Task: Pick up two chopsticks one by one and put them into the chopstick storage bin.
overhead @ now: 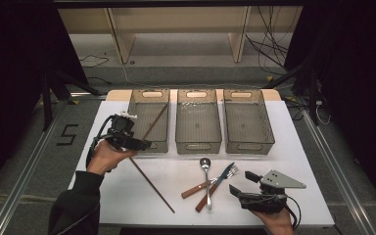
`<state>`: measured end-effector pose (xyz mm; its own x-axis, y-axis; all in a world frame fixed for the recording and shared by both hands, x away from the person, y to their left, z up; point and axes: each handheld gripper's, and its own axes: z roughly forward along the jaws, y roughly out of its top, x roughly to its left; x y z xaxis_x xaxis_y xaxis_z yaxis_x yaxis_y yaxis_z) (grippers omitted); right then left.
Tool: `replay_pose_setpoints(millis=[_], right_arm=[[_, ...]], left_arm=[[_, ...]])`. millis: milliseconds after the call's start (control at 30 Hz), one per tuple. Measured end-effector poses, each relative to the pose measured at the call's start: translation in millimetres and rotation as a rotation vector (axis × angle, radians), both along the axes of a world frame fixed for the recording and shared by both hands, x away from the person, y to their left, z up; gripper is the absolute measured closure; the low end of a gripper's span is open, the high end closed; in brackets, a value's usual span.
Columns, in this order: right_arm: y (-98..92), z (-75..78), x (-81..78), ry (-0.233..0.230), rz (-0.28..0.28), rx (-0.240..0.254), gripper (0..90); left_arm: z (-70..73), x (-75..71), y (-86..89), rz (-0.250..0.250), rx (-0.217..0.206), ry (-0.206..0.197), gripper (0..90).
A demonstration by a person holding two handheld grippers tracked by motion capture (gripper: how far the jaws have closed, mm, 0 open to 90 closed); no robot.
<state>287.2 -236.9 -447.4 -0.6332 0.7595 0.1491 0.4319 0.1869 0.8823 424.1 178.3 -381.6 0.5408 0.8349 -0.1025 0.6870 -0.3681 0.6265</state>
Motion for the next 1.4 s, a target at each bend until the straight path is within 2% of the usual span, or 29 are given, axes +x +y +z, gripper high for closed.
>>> replay_pose_setpoints(millis=[300, 767, 1167, 1400], right_arm=[[-0.6, 0.3, -0.2, 0.001, 0.000, 0.003, 24.7], [-0.5, 0.3, -0.4, 0.002, -0.001, 0.004, 24.6], [-0.6, 0.2, -0.1, 0.003, -0.002, 0.004, 24.6], [-0.9, 0.1, 0.0, 0.005, -0.004, 0.005, 24.6]], left_arm=[[-13.9, -9.8, -1.5, -0.121, 0.038, 0.019, 18.4], [-29.0, -18.2, -10.6, -0.293, 0.134, 0.051, 18.1], [-40.2, -22.9, -16.6, -0.414, 0.232, 0.060, 17.9], [-46.1, -22.9, -18.5, -0.465, 0.265, 0.069, 17.5]])
